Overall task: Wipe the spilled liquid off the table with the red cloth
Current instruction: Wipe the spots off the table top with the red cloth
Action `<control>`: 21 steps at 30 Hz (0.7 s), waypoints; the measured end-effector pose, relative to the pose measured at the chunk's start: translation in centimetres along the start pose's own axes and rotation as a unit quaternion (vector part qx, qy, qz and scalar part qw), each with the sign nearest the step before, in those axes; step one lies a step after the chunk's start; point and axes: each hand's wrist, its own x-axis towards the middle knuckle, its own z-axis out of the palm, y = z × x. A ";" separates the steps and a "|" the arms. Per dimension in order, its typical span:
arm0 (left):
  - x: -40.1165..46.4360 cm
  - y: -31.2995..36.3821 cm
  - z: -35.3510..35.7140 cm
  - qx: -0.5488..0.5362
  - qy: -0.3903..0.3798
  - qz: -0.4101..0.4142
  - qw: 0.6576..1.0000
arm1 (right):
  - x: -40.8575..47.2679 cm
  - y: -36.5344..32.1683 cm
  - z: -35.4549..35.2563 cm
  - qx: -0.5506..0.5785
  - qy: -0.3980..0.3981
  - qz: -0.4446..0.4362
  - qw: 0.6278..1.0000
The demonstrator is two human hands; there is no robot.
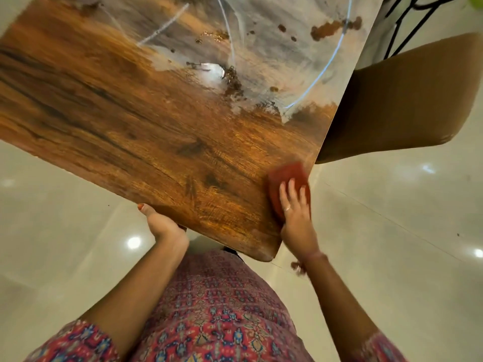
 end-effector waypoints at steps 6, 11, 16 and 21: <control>2.2 6.7 -0.1 -0.011 -0.016 0.025 0.999 | -2.9 -1.6 0.7 -0.065 -0.033 -0.012 0.997; 4.6 12.6 -0.9 0.020 -0.046 0.027 0.998 | 11.1 -0.6 -4.8 -0.074 0.004 0.093 0.993; 5.3 13.6 -2.1 0.053 -0.096 -0.011 0.994 | 20.3 -6.3 -5.6 -0.009 0.049 0.254 0.966; 5.7 13.9 -2.5 0.072 -0.105 -0.020 0.992 | 18.6 -19.9 1.3 -0.062 0.040 0.000 0.997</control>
